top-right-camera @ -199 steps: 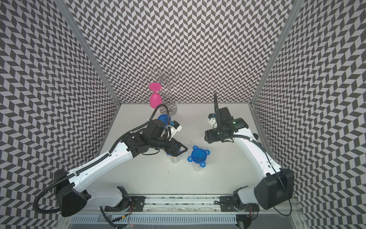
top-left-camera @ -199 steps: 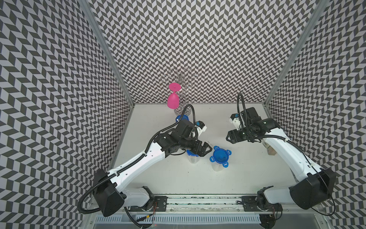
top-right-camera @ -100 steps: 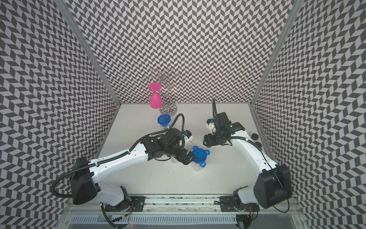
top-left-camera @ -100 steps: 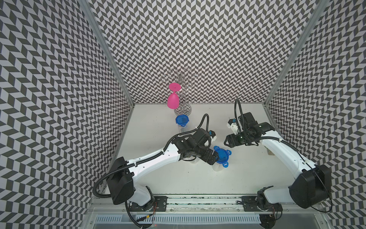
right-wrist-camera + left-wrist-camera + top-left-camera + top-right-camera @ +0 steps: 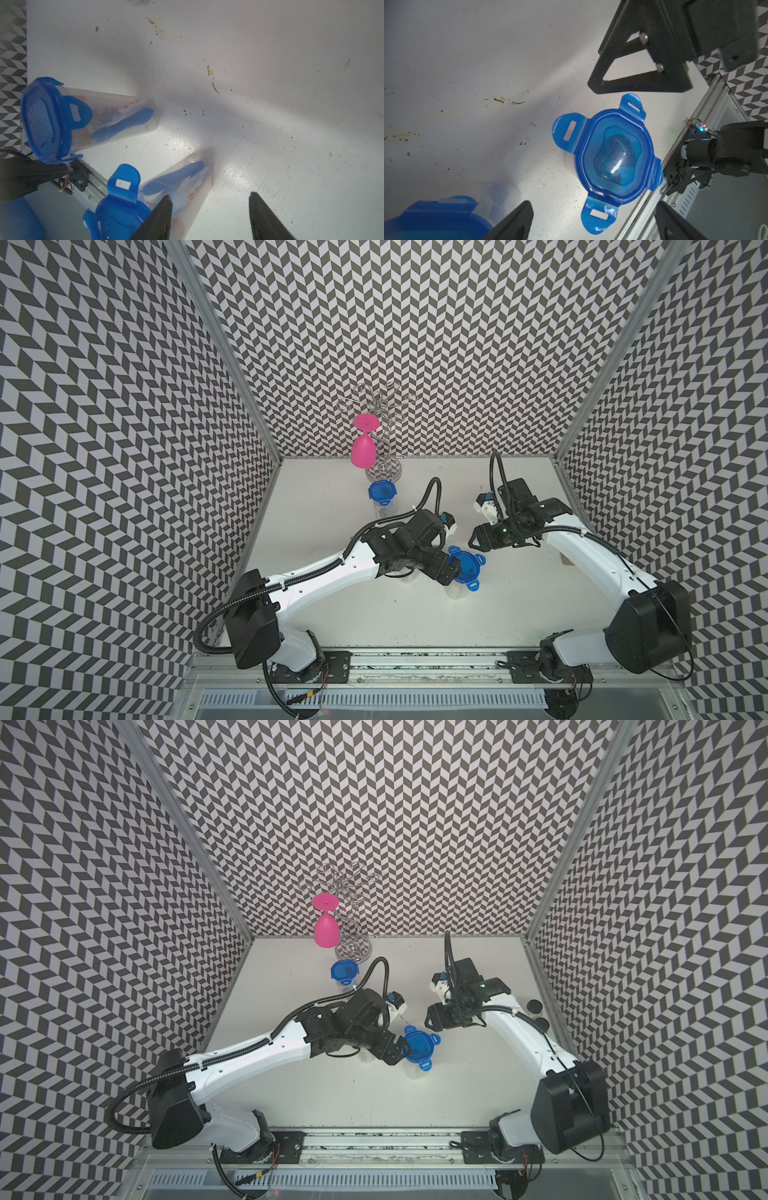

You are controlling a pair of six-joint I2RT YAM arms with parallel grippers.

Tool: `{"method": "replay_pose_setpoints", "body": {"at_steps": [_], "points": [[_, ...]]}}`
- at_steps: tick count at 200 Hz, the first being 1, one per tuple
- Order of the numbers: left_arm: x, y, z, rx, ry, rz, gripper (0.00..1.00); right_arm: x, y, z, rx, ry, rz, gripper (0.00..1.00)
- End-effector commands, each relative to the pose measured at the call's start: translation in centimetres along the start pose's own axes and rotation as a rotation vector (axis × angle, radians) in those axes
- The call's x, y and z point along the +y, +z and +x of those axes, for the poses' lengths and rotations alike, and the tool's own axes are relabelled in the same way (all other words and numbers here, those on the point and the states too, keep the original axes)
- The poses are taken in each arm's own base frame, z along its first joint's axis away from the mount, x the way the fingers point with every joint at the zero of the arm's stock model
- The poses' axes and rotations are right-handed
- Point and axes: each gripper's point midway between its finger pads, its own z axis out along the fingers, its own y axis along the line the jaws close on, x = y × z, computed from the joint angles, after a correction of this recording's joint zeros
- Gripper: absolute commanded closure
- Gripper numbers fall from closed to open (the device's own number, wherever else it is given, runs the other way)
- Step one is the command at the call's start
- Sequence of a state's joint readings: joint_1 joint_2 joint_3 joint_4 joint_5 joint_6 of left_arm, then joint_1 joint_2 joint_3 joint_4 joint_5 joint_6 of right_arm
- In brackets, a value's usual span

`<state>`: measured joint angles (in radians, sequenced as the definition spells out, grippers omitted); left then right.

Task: Pack away toiletry kits
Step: Close the fastener on the container.

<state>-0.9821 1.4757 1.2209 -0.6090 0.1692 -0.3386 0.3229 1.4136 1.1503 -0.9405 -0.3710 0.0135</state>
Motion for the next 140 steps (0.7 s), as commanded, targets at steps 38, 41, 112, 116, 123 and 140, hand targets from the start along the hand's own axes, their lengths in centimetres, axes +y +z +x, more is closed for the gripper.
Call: {"method": "replay_pose_setpoints", "body": {"at_steps": [38, 41, 112, 116, 123, 140], "points": [[-0.3, -0.3, -0.7, -0.035, 0.018, -0.003, 0.07, 1.0, -0.7, -0.2, -0.026, -0.012, -0.021, 0.43], [-0.3, -0.3, -0.7, -0.035, 0.016, -0.002, 0.07, 1.0, -0.7, -0.2, -0.025, -0.012, -0.02, 0.43], [-0.2, -0.2, -0.4, -0.032, 0.012, -0.004, 0.07, 1.9, -1.1, 0.0, -0.032, -0.028, -0.036, 0.45], [-0.2, -0.2, -0.4, -0.033, 0.013, -0.003, 0.07, 2.0, -1.1, 0.0, -0.031, -0.028, -0.038, 0.45], [-0.2, -0.3, -0.5, -0.036, 0.011, -0.002, 0.07, 2.0, -1.1, 0.0, -0.03, -0.029, -0.039, 0.45], [-0.2, -0.3, -0.3, -0.036, 0.008, -0.001, 0.07, 2.3, -1.1, 0.1, -0.023, -0.033, -0.043, 0.46]]}}
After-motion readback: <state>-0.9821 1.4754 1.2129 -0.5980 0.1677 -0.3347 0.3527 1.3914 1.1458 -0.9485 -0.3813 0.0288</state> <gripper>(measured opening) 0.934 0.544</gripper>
